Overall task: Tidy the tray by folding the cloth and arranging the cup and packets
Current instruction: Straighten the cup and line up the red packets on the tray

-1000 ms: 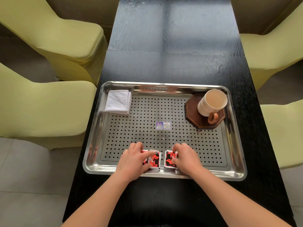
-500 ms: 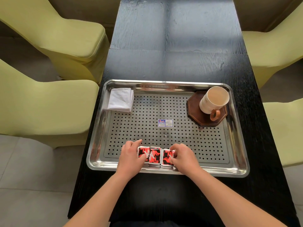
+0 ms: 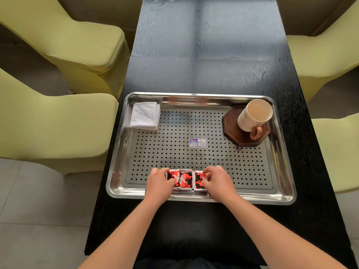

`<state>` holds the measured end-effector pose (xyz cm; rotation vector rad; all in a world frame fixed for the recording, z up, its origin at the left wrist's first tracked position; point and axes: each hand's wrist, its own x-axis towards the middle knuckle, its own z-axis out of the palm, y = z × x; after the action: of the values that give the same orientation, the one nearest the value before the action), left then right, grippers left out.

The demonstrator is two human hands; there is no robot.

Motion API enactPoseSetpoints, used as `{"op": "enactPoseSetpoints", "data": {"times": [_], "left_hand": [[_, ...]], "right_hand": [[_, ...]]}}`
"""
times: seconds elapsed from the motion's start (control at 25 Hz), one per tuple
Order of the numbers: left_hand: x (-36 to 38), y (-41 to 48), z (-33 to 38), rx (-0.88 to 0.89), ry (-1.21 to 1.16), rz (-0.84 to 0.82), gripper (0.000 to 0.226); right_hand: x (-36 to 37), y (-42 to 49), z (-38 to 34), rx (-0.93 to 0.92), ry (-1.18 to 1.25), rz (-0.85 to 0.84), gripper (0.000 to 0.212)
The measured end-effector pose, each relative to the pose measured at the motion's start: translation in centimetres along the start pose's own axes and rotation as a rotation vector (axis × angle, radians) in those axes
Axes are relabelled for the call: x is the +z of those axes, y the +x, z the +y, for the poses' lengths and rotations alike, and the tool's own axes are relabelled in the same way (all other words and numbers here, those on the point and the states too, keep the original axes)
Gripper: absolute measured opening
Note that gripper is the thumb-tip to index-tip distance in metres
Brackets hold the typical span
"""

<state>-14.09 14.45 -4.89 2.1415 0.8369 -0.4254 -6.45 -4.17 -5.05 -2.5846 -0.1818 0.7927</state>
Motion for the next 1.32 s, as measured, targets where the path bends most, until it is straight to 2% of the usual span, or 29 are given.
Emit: {"op": "enactPoseSetpoints", "data": {"times": [0.2, 0.32, 0.56, 0.68, 0.8, 0.92, 1.0, 1.08, 1.2, 1.32], "left_hand": [[0.1, -0.2, -0.2, 0.149, 0.185, 0.009, 0.051], [0.2, -0.1, -0.3, 0.179, 0.236, -0.001, 0.054], [-0.1, 0.0, -0.2, 0.182, 0.218, -0.010, 0.055], [-0.2, 0.2, 0.1, 0.143, 0.187, -0.013, 0.052], [-0.2, 0.3, 0.3, 0.127, 0.187, -0.025, 0.049], [-0.2, 0.2, 0.5, 0.123, 0.169, -0.032, 0.048], [-0.3, 0.2, 0.5, 0.115, 0.145, -0.033, 0.050], [-0.4, 0.0, 0.3, 0.101, 0.096, -0.029, 0.053], [-0.8, -0.2, -0.1, 0.070, 0.010, 0.006, 0.054], [-1.0, -0.2, -0.1, 0.010, -0.071, 0.017, 0.056]], "right_hand": [[0.3, -0.2, 0.1, -0.040, -0.073, 0.004, 0.034], [0.4, -0.2, 0.1, -0.052, -0.091, -0.004, 0.036], [0.1, -0.1, 0.1, -0.073, -0.143, 0.023, 0.043], [0.5, -0.2, -0.8, -0.177, -0.270, 0.075, 0.047], [1.1, -0.1, -1.6, -0.257, -0.350, 0.050, 0.052], [1.2, 0.1, -1.9, -0.257, -0.391, 0.027, 0.050], [1.1, 0.0, -2.0, -0.248, -0.359, 0.023, 0.049], [0.6, -0.2, -1.6, -0.207, -0.212, 0.067, 0.049], [-0.2, -0.3, -0.2, -0.064, -0.001, 0.160, 0.042], [-0.3, -0.8, 0.5, -0.010, 0.056, 0.103, 0.037]]}}
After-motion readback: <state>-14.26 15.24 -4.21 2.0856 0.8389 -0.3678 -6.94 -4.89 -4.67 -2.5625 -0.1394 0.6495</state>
